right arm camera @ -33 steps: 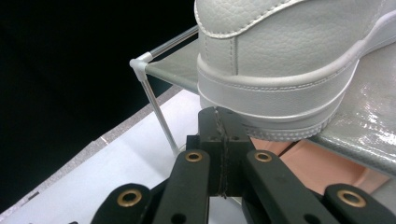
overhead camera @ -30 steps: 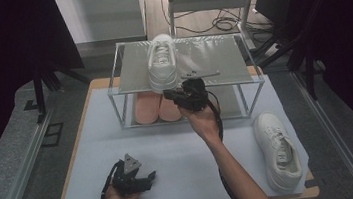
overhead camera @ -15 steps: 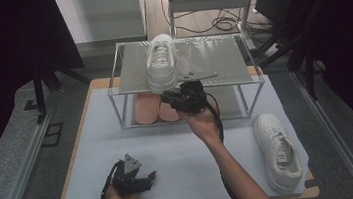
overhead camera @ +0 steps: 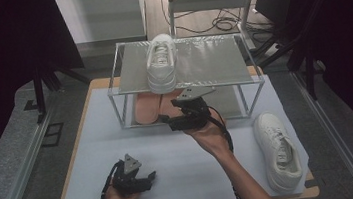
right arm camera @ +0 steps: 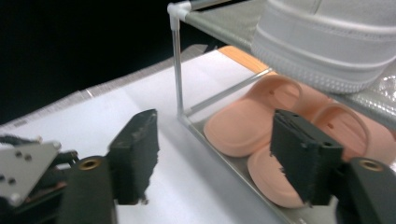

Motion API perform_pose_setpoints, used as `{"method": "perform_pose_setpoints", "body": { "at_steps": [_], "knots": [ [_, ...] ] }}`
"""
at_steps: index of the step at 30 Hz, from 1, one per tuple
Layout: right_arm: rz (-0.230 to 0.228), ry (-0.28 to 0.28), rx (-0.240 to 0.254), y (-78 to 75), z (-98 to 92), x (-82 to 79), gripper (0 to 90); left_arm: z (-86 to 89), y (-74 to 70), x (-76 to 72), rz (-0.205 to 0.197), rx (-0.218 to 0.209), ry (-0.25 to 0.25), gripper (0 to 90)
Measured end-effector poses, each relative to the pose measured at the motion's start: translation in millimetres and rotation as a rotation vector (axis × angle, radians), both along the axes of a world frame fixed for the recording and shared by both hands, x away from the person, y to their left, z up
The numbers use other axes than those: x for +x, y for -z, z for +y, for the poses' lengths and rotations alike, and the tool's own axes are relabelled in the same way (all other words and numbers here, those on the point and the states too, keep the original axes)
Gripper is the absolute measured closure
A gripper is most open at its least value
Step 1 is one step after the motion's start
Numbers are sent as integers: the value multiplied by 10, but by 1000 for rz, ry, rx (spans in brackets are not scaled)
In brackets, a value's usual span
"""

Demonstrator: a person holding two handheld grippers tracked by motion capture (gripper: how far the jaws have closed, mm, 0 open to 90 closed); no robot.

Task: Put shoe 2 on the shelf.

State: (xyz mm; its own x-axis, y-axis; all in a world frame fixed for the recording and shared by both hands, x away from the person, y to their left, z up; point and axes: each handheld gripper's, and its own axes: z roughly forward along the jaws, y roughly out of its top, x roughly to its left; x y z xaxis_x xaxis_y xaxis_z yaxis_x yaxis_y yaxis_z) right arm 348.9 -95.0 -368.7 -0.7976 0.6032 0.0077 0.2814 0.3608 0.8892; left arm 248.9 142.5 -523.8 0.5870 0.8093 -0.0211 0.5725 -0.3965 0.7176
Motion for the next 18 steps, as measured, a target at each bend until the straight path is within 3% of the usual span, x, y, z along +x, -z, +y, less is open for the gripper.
{"method": "perform_pose_setpoints", "body": {
  "at_steps": [3,8,14,18],
  "knots": [
    [-8,-10,-46,22,-5,-51,271,0,0,0,0,0,1,229],
    [-3,-30,-73,59,-39,-134,169,0,0,0,0,0,1,229],
    [9,-56,-127,127,-106,-230,118,3,-3,0,2,4,1,229],
    [40,-67,-153,153,-165,-296,64,3,-3,0,2,4,1,229]
  ]
}}
